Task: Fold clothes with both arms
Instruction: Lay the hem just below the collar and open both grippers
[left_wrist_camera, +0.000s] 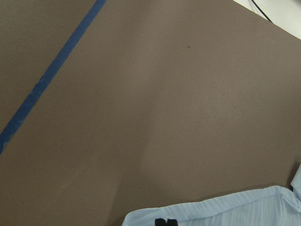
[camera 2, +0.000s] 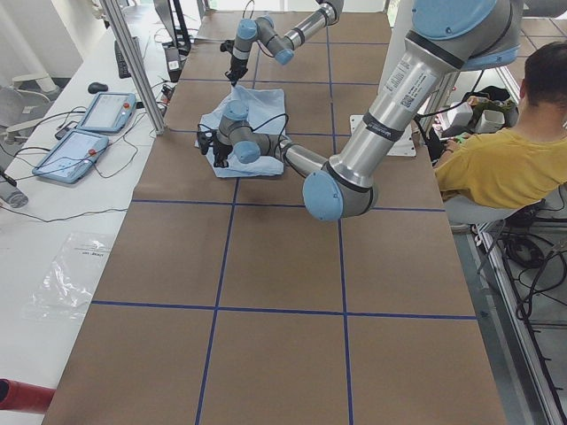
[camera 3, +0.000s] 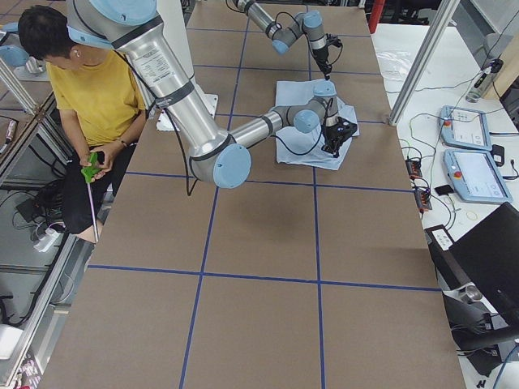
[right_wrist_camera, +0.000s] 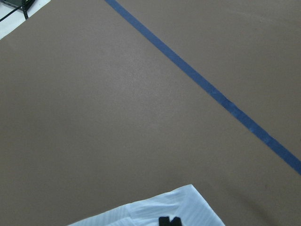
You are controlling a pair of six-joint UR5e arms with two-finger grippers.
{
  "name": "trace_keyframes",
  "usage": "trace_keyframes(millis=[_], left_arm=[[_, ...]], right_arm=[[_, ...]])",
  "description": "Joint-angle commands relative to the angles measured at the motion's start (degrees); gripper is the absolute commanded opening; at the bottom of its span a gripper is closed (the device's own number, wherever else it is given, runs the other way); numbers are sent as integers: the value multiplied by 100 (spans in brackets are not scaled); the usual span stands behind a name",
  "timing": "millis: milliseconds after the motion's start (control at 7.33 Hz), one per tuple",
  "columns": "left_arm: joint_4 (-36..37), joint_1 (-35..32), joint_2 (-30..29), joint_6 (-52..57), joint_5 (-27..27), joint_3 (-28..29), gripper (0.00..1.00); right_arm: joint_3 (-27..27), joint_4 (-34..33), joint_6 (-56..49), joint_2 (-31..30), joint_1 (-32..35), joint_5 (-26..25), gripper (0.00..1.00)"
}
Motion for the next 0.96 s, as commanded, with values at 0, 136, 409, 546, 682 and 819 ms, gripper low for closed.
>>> trace_keyframes(millis=[0,136,409,546,682,819], left_arm=[[-28,13,-6,-7,0,81,0],[-28,22,-14,-7,0,99,0],[-28,30,-32,-7,0,117,16],[-28,30,-41,-7,0,108,23],[-55,30,-6,-7,0,117,29],[-359,22,38,-16,0,117,30]], right_arm=[[-139,96,-11,-7,-2,3,0],[-149,96,-28,-16,-19,3,0],[-149,96,-20,-7,-20,3,16],[-140,96,-20,11,-28,21,37],[-122,113,-20,-7,-107,47,71],[-27,253,15,-33,-168,56,100]])
